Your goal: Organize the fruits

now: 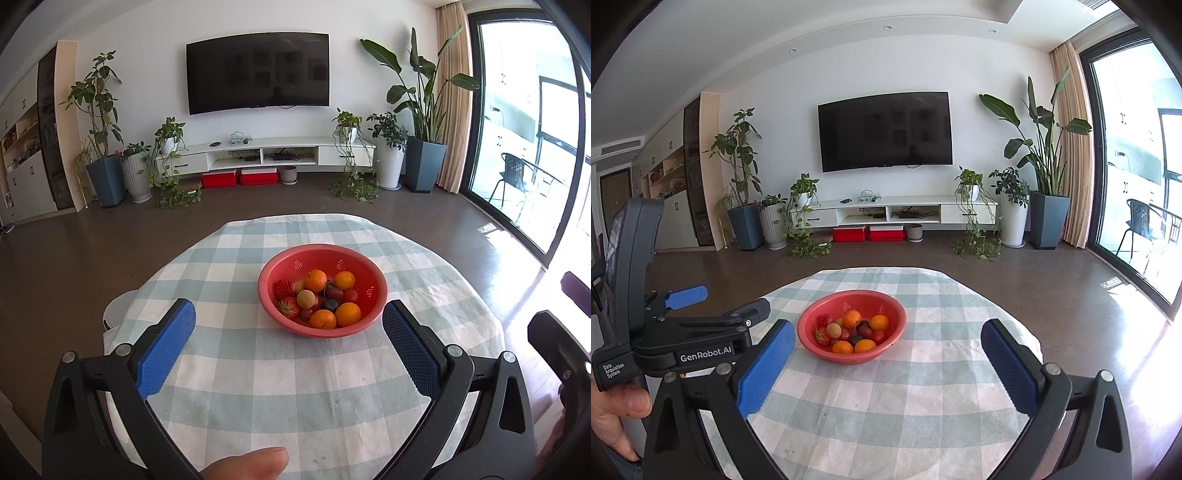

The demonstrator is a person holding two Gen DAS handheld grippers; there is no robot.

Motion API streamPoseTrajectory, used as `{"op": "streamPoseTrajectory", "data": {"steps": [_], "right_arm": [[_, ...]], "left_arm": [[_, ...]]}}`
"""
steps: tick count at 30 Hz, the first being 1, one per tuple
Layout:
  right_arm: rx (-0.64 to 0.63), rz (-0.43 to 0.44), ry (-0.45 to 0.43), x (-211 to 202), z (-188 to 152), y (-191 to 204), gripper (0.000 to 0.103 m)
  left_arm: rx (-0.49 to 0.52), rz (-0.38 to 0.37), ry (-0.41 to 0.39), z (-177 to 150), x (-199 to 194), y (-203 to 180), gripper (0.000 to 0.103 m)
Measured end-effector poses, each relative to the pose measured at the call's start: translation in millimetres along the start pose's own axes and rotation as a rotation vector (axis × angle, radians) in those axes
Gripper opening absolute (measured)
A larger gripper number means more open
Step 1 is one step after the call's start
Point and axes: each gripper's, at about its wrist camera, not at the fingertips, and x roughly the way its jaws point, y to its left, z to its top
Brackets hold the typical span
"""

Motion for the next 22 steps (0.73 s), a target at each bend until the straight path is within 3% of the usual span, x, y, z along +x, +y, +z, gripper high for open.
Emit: {"op": "streamPoseTrajectory", "data": {"steps": [15, 22], "right_arm": [[-0.001, -0.014, 0.038, 2.2, -9.5, -4.2, 0.103], [0.002, -0.038, 0.075, 9.1, -18.2, -8.7, 0.103]], "left_arm": [[-0.001, -0.018, 0.068, -11.5, 17.3, 0.7, 0.103], [-0.004, 0.03, 0.071, -21.0, 23.3, 5.2, 0.103]]}}
